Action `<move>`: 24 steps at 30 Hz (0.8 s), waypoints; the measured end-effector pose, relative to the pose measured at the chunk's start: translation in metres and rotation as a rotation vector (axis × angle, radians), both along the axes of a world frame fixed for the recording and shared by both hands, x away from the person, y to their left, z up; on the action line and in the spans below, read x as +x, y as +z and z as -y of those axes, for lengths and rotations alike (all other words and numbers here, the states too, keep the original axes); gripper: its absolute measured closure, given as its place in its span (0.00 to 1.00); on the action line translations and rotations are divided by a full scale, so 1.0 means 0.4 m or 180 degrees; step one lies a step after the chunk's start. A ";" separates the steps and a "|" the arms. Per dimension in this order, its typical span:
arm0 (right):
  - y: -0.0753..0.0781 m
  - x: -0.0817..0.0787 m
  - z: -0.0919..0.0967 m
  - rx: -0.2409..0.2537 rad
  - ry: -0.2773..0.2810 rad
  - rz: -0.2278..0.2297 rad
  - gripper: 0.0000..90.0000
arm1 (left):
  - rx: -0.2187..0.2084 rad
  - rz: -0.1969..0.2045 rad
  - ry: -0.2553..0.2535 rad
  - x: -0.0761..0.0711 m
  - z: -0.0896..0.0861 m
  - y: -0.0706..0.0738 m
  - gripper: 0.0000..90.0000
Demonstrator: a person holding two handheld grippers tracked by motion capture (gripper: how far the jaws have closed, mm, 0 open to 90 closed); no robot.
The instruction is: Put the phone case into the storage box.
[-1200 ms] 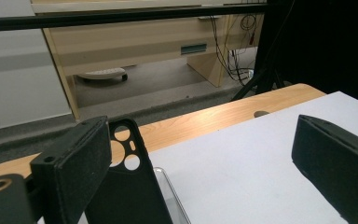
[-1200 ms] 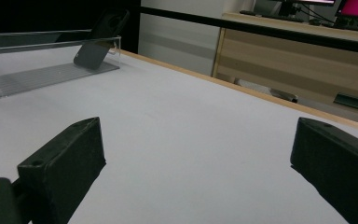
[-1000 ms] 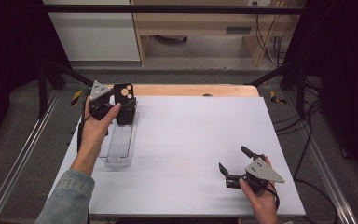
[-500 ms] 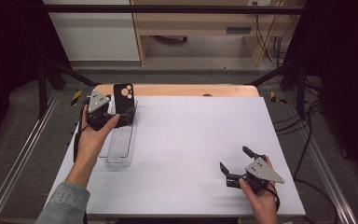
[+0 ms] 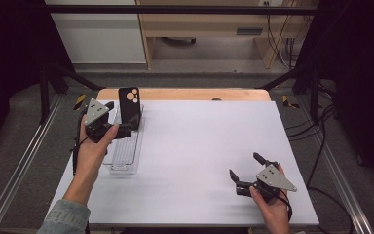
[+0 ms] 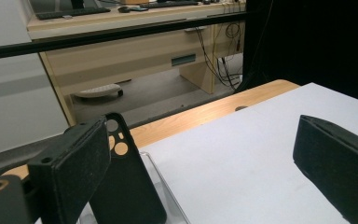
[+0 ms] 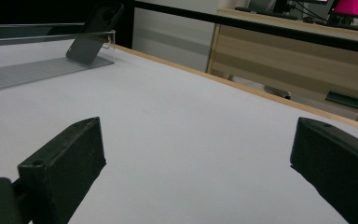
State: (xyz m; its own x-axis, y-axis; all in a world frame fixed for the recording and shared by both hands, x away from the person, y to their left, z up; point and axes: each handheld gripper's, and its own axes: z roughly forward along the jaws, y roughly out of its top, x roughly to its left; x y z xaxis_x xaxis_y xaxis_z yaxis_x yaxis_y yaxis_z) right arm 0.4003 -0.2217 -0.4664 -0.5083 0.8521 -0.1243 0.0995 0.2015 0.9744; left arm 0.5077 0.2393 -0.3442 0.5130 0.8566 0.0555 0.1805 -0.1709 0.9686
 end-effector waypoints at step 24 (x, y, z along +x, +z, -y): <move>0.000 0.000 0.000 -0.0001 0.0007 0.0004 0.04 | 0.0020 0.0176 -0.0176 -0.068 0.018 0.005 0.03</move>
